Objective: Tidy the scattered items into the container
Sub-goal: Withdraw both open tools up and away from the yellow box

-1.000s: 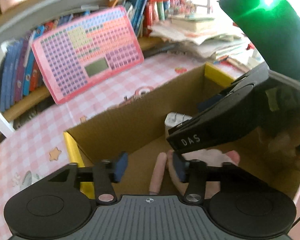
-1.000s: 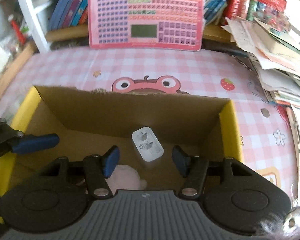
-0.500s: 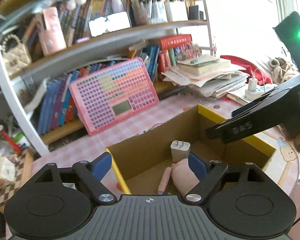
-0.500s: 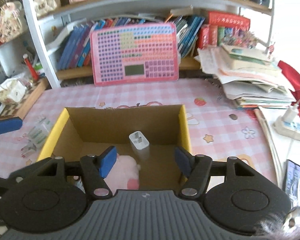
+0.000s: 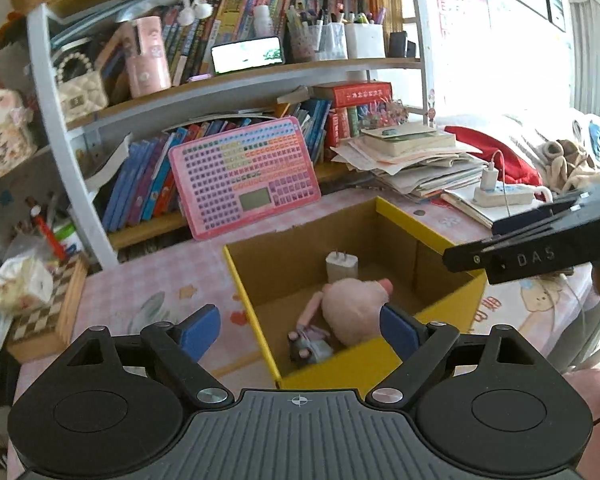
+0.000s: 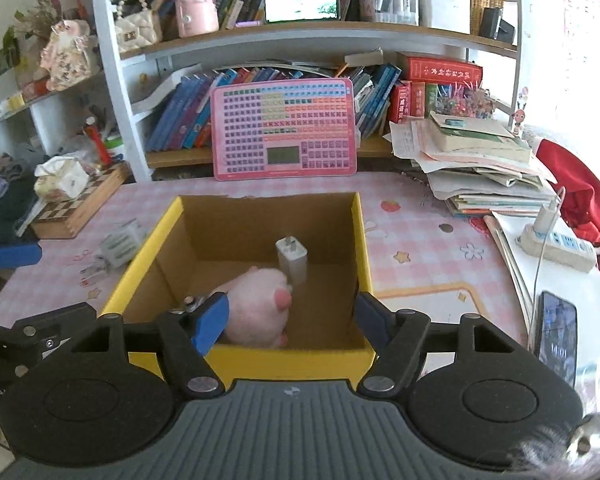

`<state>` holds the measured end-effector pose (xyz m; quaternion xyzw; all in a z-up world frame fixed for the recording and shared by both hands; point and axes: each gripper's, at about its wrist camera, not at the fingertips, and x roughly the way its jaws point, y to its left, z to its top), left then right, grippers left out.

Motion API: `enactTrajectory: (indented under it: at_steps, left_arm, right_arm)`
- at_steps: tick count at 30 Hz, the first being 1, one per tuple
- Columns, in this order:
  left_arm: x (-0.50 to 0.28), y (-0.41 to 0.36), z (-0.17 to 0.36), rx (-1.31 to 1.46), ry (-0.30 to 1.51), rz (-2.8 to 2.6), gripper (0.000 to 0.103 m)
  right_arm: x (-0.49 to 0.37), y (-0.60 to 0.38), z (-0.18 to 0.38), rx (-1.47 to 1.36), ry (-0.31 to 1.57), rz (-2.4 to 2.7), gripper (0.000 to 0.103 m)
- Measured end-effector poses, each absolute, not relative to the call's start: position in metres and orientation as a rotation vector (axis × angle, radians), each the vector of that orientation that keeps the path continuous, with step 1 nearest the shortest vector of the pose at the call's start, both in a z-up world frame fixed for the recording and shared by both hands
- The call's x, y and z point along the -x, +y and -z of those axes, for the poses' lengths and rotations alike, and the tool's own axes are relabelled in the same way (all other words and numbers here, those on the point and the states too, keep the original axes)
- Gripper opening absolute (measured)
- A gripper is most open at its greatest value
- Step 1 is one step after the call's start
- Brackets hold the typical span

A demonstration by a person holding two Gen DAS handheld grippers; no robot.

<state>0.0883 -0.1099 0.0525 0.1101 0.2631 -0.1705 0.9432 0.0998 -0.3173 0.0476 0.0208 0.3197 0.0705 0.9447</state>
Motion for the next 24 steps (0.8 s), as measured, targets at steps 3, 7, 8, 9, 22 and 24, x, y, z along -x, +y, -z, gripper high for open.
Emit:
enactTrajectory:
  at_steps: [3, 7, 8, 9, 22, 24]
  left_arm:
    - [-0.07, -0.104, -0.053, -0.199, 0.535, 0.332, 0.09]
    - [-0.051, -0.097, -0.051, -0.189, 0.536, 0.294, 0.09]
    - [-0.047, -0.096, -0.05, -0.189, 0.538, 0.284, 0.09]
    - [-0.044, -0.094, -0.048, -0.187, 0.543, 0.275, 0.09]
    - [-0.009, -0.072, -0.033, -0.184, 0.572, 0.169, 0.09]
    - [-0.005, -0.071, -0.032, -0.184, 0.568, 0.162, 0.09]
  right_arm:
    - [-0.079, -0.313, -0.044, -0.046, 0.633, -0.131, 0.071]
    - [-0.054, -0.304, -0.035, -0.044, 0.626, -0.114, 0.071]
    - [-0.049, -0.302, -0.033, -0.043, 0.626, -0.11, 0.072]
    - [-0.044, -0.301, -0.03, -0.042, 0.625, -0.104, 0.072]
    - [0.005, -0.273, -0.018, 0.05, 0.585, -0.109, 0.076]
    - [0.008, -0.271, -0.016, 0.058, 0.584, -0.108, 0.078]
